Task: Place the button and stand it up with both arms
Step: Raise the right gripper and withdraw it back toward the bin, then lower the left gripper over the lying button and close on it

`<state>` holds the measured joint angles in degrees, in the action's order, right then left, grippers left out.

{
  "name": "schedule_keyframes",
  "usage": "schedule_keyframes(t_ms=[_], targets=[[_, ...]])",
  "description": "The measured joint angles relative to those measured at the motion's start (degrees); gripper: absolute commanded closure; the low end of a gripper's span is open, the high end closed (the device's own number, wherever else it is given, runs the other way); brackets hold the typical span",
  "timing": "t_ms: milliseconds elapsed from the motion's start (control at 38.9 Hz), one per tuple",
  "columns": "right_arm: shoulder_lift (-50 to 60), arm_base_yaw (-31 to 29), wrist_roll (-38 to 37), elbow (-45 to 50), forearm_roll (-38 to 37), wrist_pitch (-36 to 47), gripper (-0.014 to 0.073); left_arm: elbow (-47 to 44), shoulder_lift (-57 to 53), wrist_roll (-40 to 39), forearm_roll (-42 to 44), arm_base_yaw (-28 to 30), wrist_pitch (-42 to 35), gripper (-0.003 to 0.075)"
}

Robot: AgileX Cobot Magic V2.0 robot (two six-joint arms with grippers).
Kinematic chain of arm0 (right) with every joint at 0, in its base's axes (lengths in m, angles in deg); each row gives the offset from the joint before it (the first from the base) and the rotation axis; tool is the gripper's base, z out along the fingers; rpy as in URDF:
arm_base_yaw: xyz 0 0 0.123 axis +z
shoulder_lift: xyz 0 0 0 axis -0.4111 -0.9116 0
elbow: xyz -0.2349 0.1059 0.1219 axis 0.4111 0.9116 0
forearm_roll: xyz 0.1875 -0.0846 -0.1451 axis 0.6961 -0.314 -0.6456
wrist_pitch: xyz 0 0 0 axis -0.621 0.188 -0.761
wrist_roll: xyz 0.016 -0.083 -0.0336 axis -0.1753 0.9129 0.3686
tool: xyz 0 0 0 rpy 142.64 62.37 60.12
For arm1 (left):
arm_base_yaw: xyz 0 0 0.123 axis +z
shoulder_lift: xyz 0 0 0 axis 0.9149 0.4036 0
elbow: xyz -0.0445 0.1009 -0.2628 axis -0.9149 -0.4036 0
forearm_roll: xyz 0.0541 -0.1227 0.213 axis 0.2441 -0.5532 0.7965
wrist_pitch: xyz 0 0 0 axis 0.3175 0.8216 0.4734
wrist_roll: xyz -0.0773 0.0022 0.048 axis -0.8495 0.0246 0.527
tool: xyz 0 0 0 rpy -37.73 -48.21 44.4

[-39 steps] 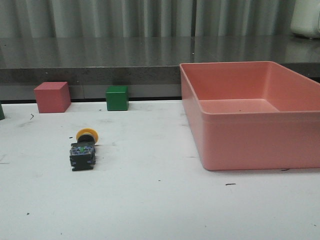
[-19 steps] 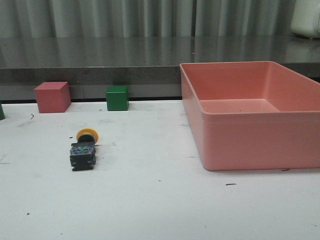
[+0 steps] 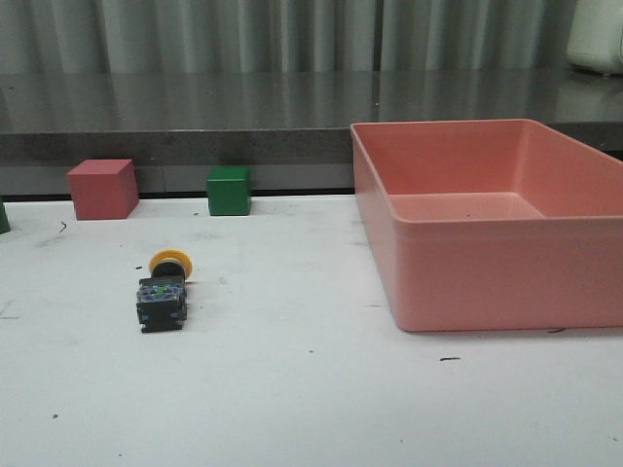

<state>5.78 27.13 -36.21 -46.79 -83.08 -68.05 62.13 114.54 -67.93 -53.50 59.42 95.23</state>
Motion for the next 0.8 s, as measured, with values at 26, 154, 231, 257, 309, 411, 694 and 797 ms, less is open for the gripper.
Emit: schedule_keyframes(t_ms=[26, 154, 231, 257, 309, 411, 694, 797], targets=[[0.0, 0.0, 0.0, 0.0, 0.0, 0.0, 0.0654, 1.25, 2.08, 0.0, 0.0, -1.76, 0.82, 0.0027], [0.0, 0.0, 0.0, 0.0, 0.0, 0.0, 0.0654, 5.45, 10.2, 0.0, 0.0, -9.46, 1.97, 0.0027], [0.0, 0.0, 0.0, 0.0, 0.0, 0.0, 0.0654, 8.25, 15.39, 0.0, 0.0, -12.97, 3.17, 0.0028], [0.0, 0.0, 0.0, 0.0, 0.0, 0.0, 0.0654, 9.47, 17.35, 0.0, 0.0, -14.52, 4.1, 0.0027], [0.0, 0.0, 0.0, 0.0, 0.0, 0.0, 0.0654, 11.96, 20.94, 0.0, 0.0, -16.26, 6.51, 0.0027], [0.0, 0.0, 0.0, 0.0, 0.0, 0.0, 0.0654, 17.79, 28.64, 0.0, -0.3, -18.12, 13.05, 0.0028], [0.0, 0.0, 0.0, 0.0, 0.0, 0.0, 0.0654, 35.85, 51.56, -2.52, -2.82, -18.38, 34.41, 0.0028], [0.0, 0.0, 0.0, 0.0, 0.0, 0.0, 0.0654, 41.91, 58.55, -3.39, -2.85, -18.4, 40.03, 0.0028]])
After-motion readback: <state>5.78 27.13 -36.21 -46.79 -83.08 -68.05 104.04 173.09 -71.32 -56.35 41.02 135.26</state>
